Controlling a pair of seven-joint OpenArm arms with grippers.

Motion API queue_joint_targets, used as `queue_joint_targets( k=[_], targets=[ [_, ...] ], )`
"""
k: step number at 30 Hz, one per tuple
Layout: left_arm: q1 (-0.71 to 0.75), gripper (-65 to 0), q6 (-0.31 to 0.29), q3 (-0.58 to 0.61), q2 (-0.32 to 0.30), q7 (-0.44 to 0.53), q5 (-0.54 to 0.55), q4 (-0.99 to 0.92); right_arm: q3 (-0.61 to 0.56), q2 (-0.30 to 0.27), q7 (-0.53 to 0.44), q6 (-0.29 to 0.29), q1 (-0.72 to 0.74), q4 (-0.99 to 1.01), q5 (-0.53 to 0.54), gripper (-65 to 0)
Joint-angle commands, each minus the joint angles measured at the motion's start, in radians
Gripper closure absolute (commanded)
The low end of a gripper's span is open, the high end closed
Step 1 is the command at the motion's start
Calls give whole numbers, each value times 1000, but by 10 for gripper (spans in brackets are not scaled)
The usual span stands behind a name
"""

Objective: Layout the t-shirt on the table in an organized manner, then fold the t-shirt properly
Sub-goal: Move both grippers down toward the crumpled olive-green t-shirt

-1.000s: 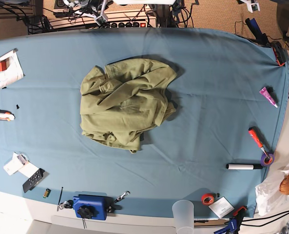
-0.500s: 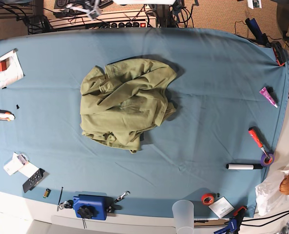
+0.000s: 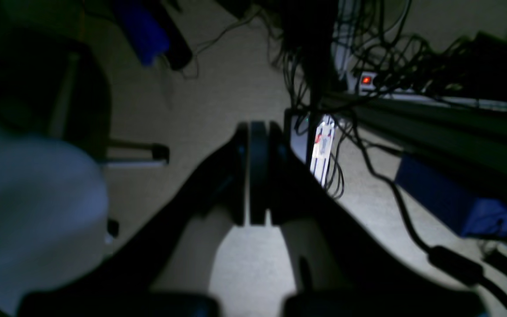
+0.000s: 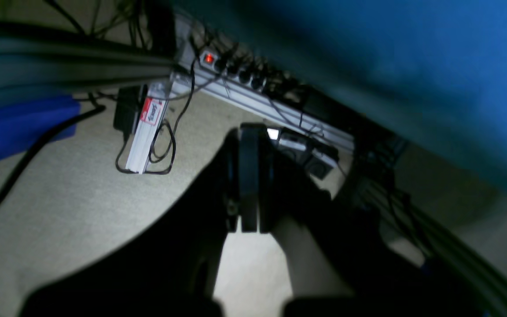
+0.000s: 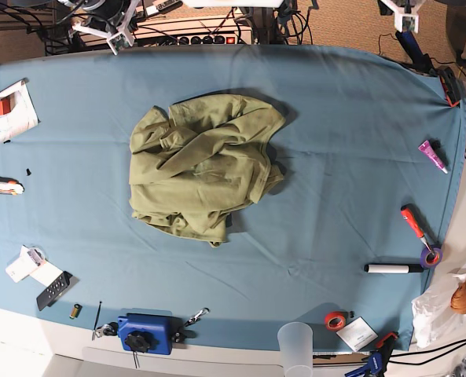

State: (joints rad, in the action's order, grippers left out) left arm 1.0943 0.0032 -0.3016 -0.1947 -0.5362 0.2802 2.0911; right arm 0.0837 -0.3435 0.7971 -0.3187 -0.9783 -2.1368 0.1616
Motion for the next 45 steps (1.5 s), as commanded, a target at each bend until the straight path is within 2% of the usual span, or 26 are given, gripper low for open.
queue_joint_targets(
  k=[1, 6, 9, 23, 27, 30, 32, 35, 39, 40, 42, 44, 45],
  targets=[
    [20, 0, 1, -3, -5, -13, 0, 43, 4, -5, 1, -3, -13, -35, 7, 0],
    [19, 0, 0, -3, -5, -103, -1, 183, 4, -5, 24, -3, -13, -126, 7, 0],
    [16, 0, 0, -3, -5, -103, -1, 265, 4, -6, 28, -2, -6, -174, 7, 0],
    [-172, 0, -3, -3, -5, -21, 0, 265, 4, -5, 41, 2, 132, -214, -35, 0],
    [-221, -137, -5, -3, -5, 32, 0, 265, 4, -5, 37, 2, 143, -214, -93, 0],
    [-264, -213, -78, -3, -5, 51, 0, 265, 4, -5, 24, 2, 145, -214, -122, -7],
    [-296, -236, -142, -2, -5, 51, 0, 265, 4, -5, 10, 2, 145, -214, -133, -98],
    [-342, -237, -185, -2, -5, 72, 0, 265, 4, -3, -6, 2, 145, -214, -133, -222],
    [-395, -247, -192, -2, -5, 82, 0, 265, 4, -3, -12, 24, 157, -213, -133, -232],
    [-404, -276, -217, -2, -5, 83, -1, 265, 4, -3, -9, 40, 165, -213, -133, -232],
    [-416, -378, -282, -2, -5, 85, 0, 245, 4, -3, -2, 48, 187, -213, -134, -232],
    [-419, -470, -301, 7, -5, 85, 0, 211, 4, -3, 16, 48, 211, -212, -133, -232],
    [-419, -493, -301, 15, -5, 85, 0, 196, 4, -3, 28, 48, 224, -212, -133, -232]
  ],
)
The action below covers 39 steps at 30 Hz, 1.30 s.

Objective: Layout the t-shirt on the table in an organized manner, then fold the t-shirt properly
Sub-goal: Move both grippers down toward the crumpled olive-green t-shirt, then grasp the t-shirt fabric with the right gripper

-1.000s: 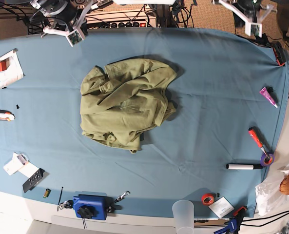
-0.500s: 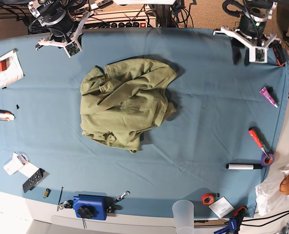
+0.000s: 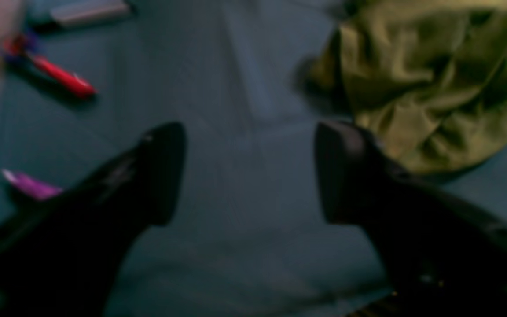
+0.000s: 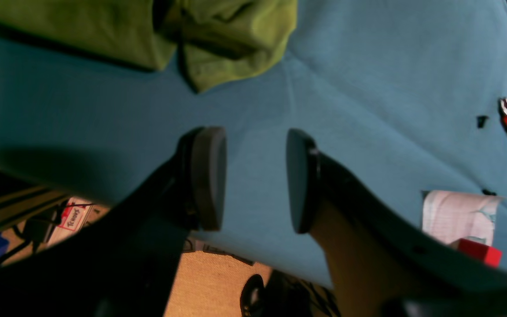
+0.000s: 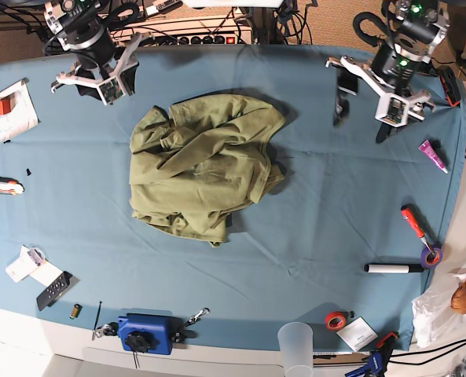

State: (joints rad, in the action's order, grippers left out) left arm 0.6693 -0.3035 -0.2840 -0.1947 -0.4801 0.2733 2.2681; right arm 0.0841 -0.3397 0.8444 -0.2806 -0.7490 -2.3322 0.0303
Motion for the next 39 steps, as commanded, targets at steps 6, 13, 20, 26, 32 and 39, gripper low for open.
queue_joint_targets(
  k=[6, 13, 20, 26, 32, 39],
  targets=[
    [-9, -498, 6, 76, -5, 25, 7, -5, 4, -6, -1, 10, 59, -15, 0, -232],
    [-33, -498, 6, 206, -5, 24, -11, -5, 3, -6, -27, -62, 138, 107, 116, -232],
    [-38, -498, 6, 242, -5, 24, -90, -5, 3, -1, -54, -177, 250, 259, 268, -232],
    [-38, -498, 6, 242, -5, 24, -90, -5, 1, 21, -43, -222, 290, 326, 331, -232],
    [-38, -498, 7, 242, -5, 25, -90, -5, 0, 82, -58, -279, 290, 332, 345, -232],
    [-38, -498, 6, 242, -5, 25, -90, -5, -15, 113, -66, -262, 320, 332, 276, -232]
  ],
)
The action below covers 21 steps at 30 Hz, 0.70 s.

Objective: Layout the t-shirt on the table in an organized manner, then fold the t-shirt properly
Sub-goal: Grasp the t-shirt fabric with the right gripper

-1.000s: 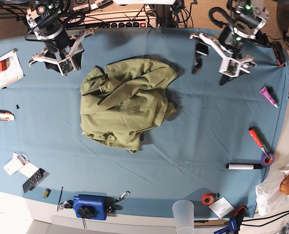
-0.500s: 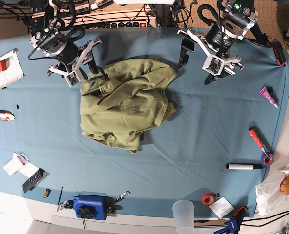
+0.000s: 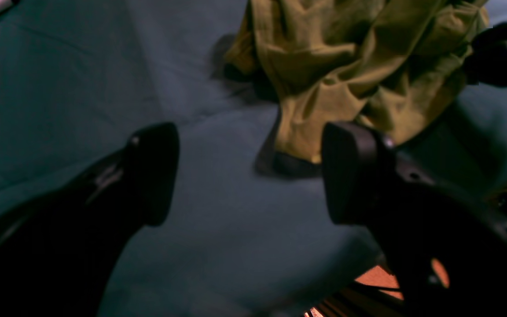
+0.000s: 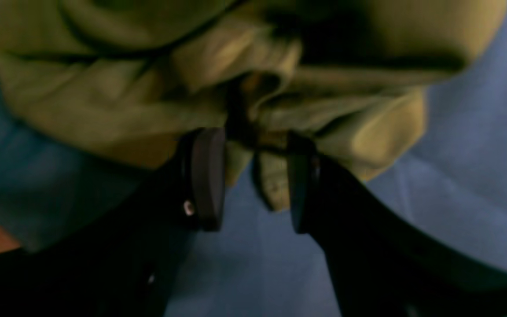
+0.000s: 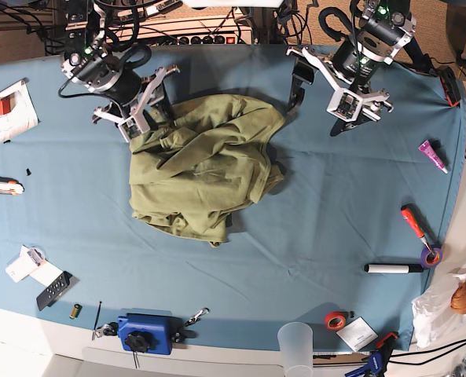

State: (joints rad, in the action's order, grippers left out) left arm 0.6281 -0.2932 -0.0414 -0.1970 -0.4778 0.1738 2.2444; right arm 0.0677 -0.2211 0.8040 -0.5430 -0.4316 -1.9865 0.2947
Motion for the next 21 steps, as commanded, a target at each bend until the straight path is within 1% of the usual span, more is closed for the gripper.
queue_joint_targets(
  k=[1, 10, 12, 15, 18, 21],
  targets=[
    [3, -498, -4, -1, -2, 23, 10, 18, -3, -6, -30, 6, 3, -14, 6, -232],
    [3, -498, -4, -1, -2, 23, 13, 18, -3, -6, -45, 14, 3, -14, -2, -232],
    [3, -498, -4, -1, -3, 23, 13, 18, -3, -6, -47, 26, 3, -14, -24, -232],
    [3, -498, -4, -1, -3, 23, 13, 18, -3, -6, -81, 58, 3, -14, -92, -232],
    [3, -498, -4, -1, -2, 23, 13, 18, -3, -6, -79, 62, 19, 3, -88, -232],
    [3, -498, -4, -1, -2, 23, 13, 18, -3, -6, -78, 61, 55, 84, -68, -232]
  ],
)
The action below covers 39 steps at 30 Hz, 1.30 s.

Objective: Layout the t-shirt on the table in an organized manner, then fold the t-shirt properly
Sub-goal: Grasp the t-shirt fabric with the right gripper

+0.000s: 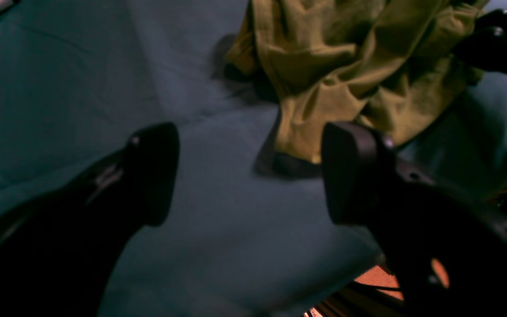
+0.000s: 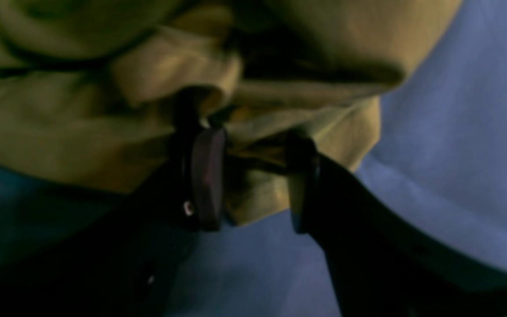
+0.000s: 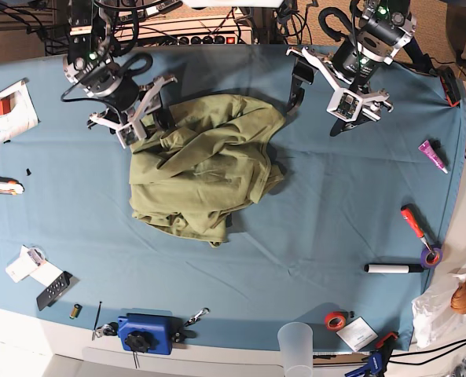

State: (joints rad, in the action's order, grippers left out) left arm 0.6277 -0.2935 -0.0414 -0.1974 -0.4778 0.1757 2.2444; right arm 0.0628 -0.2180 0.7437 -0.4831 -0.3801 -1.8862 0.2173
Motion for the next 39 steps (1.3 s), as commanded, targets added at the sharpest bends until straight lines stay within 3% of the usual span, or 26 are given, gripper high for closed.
queue_joint_targets(
  k=[1, 4, 8, 16, 20, 28, 31, 34, 39],
  targets=[
    [3, -498, -3, -1, -2, 23, 11, 18, 2, -9, -18, 0, 18, 18, 20, -232],
    [4, -498, -3, -1, -2, 23, 11, 18, 2, -9, -15, -26, 58, 100, 47, -232],
    [3, -498, -3, -1, -2, 24, 11, 18, 2, -9, 32, -133, 70, 112, 146, -232],
    [3, -498, -3, -1, -2, 24, 11, 18, 2, -9, 157, -215, 69, 102, 284, -232],
    [3, -498, -3, -1, -2, 24, 11, 18, 2, -9, 212, -215, 69, 69, 355, -232],
    [-10, -498, -3, -1, -2, 25, 11, 18, -11, 25, 190, -215, 67, 69, 328, -230],
    [-10, -498, -3, -1, -2, 26, 11, 18, -71, 27, 193, -215, 64, 69, 323, -154],
    [-10, -498, -3, -1, -2, 26, 11, 18, -142, 27, 190, -215, 64, 69, 278, -8],
    [-10, -498, -3, -1, -2, 26, 11, 18, -188, 27, 185, -215, 64, 39, 272, 0]
  ],
)
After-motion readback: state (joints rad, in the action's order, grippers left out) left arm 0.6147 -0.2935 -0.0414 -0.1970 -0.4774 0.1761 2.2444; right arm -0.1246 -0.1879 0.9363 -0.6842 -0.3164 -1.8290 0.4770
